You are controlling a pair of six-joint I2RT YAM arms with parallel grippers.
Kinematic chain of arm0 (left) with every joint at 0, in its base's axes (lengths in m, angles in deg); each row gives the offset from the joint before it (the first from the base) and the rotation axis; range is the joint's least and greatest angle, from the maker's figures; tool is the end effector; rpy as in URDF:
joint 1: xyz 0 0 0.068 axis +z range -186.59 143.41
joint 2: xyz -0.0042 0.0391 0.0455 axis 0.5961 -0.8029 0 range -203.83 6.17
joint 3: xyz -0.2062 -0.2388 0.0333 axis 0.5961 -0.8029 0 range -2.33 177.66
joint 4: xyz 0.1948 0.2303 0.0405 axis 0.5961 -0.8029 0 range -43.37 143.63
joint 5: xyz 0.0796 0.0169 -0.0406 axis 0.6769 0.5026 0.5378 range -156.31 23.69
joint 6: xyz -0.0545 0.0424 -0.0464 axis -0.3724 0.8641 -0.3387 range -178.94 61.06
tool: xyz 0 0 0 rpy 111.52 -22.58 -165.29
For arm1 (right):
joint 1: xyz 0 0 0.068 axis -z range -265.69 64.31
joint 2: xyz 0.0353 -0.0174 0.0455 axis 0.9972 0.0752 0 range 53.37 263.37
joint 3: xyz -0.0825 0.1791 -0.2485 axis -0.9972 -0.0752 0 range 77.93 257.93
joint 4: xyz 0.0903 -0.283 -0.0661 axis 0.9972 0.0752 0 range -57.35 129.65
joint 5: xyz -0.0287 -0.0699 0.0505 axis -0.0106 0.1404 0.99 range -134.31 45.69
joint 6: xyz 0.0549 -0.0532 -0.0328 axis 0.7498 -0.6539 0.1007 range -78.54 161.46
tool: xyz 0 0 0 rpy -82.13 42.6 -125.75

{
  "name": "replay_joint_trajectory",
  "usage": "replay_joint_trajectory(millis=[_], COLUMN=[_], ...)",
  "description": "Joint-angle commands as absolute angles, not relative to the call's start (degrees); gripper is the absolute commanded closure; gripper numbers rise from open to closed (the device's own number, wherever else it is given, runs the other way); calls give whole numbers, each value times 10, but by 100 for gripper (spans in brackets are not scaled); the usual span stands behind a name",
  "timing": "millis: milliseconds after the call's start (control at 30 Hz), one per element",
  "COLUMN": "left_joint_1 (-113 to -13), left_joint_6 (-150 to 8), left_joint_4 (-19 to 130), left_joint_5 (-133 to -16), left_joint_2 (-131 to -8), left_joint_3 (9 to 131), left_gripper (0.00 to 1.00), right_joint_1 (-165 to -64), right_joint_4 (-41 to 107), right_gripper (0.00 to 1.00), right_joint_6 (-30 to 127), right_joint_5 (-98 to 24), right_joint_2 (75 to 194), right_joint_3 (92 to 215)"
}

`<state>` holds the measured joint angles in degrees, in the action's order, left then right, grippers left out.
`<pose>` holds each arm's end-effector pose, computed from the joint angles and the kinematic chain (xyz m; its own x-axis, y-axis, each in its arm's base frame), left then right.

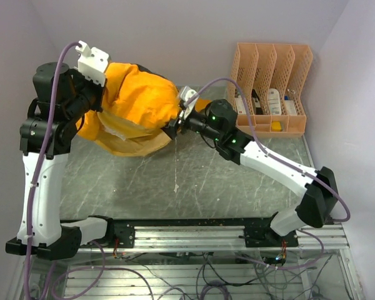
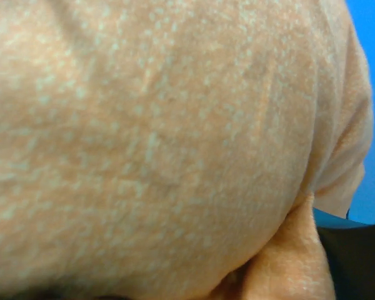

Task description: Remove the pillowcase from the pillow

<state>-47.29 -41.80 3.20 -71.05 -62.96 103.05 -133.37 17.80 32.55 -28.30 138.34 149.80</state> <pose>0.2447 -0.0523 0.5872 -0.1522 0.3277 -0.9324 0.3229 0.9081 0.2664 0.2767 0.3336 0.4190 0.1591 -0.0463 -0.9862 -0.8823 0.4415 -0.1631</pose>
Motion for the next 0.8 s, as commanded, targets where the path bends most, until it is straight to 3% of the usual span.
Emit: replay_joint_trajectory(millis=[0,100,133,300,367,500,767], left_joint_1=[-476,-476,-476,-476,-476,-476,-476], left_joint_6=[-420,-388,-373,-325,-316,-273,-257], left_joint_4=[68,94,104,156,179,210,293], left_joint_5=[-751,-735,-729,-714,-722,-767,-837], left_joint_2=[-603,-587,-580,-533,-504,-467,-385], left_joint_3=[1028,988,974,917,895,855,776], left_gripper=[93,87,82,61,48,43,42], right_joint_1=[-1333,-1323,-1323,-1293,-1284,-1280,-1281], right_joint_4=[29,62,79,128,166,271,290], right_gripper=[43,97,100,100,100,100,100], right_joint_6=[420,473,483,571,599,637,686], right_joint_5=[-222,-283,-308,-369,-396,-446,-467], right_joint_2=[1417,1457,1465,1483,1496,1536,1558], right_joint_3=[1559,1638,1660,1723,1758,1842,1872])
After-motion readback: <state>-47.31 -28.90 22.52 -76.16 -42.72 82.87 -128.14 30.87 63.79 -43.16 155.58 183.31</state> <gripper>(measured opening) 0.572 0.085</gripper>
